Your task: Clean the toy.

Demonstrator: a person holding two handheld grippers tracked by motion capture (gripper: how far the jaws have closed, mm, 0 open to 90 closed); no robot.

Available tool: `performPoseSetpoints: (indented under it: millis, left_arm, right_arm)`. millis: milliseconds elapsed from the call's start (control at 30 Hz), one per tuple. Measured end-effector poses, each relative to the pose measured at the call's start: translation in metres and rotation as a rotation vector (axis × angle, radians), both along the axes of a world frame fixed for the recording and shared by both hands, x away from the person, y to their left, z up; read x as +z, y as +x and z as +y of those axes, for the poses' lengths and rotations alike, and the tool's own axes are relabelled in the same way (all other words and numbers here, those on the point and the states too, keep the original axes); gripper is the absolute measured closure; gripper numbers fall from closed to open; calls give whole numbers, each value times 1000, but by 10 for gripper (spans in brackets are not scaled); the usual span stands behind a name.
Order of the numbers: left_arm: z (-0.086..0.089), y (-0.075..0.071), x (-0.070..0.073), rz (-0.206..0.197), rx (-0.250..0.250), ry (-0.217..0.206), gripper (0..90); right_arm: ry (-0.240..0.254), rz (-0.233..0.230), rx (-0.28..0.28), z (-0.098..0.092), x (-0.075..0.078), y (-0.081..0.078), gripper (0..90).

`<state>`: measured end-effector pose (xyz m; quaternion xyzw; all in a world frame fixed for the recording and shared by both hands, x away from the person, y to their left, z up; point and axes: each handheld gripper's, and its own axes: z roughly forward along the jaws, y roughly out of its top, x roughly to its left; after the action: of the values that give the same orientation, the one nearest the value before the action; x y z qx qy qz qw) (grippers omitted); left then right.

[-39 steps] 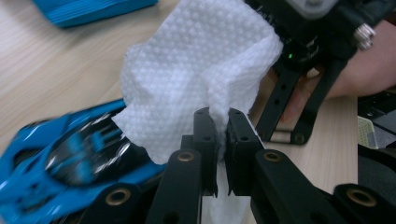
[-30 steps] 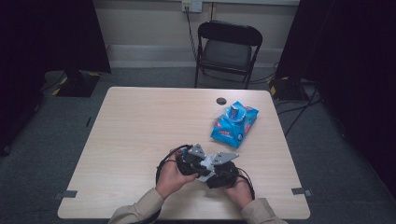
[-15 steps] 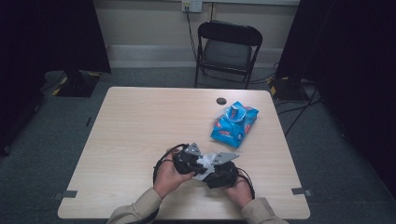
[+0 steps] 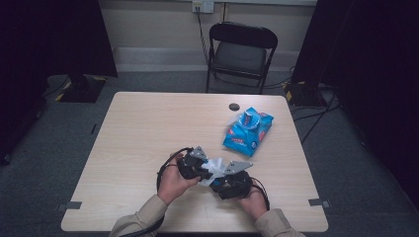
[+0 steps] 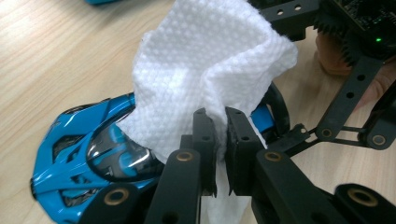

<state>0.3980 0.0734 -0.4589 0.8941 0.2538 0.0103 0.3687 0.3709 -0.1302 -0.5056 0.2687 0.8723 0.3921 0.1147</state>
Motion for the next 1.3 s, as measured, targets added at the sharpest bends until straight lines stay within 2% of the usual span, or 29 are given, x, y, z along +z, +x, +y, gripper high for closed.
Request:
performPoseSetpoints:
  millis: [133, 267, 467, 567, 733, 767, 900, 1100, 1200, 1233, 1300]
  left_arm:
    - [4, 3, 1, 2, 16, 5, 840]
    - [12, 6, 2, -12, 35, 24, 840]
    - [29, 14, -2, -12, 88, 30, 840]
    - [35, 17, -7, 3, 118, -10, 840]
    - [40, 20, -6, 18, 118, 1, 840]
    - [39, 20, -8, 10, 132, -15, 839]
    - [43, 23, -7, 11, 162, -10, 840]
    - [50, 30, -11, 18, 199, -31, 839]
    - [52, 31, -12, 26, 202, -35, 840]
    - [52, 32, -13, 20, 217, -33, 840]
    - [55, 34, -13, 34, 216, -41, 841]
  right_arm:
    - [0, 0, 0, 0, 0, 0, 245]
    - [-1, -1, 0, 0, 0, 0, 245]
    - [0, 0, 0, 0, 0, 0, 245]
    - [0, 0, -1, 0, 0, 0, 245]
    - [0, 0, -1, 0, 0, 0, 245]
    - [0, 0, -1, 0, 0, 0, 245]
    - [0, 0, -1, 0, 0, 0, 245]
    - [0, 0, -1, 0, 0, 0, 245]
    - [0, 0, -1, 0, 0, 0, 245]
    - [0, 0, -1, 0, 0, 0, 245]
    - [0, 0, -1, 0, 0, 0, 245]
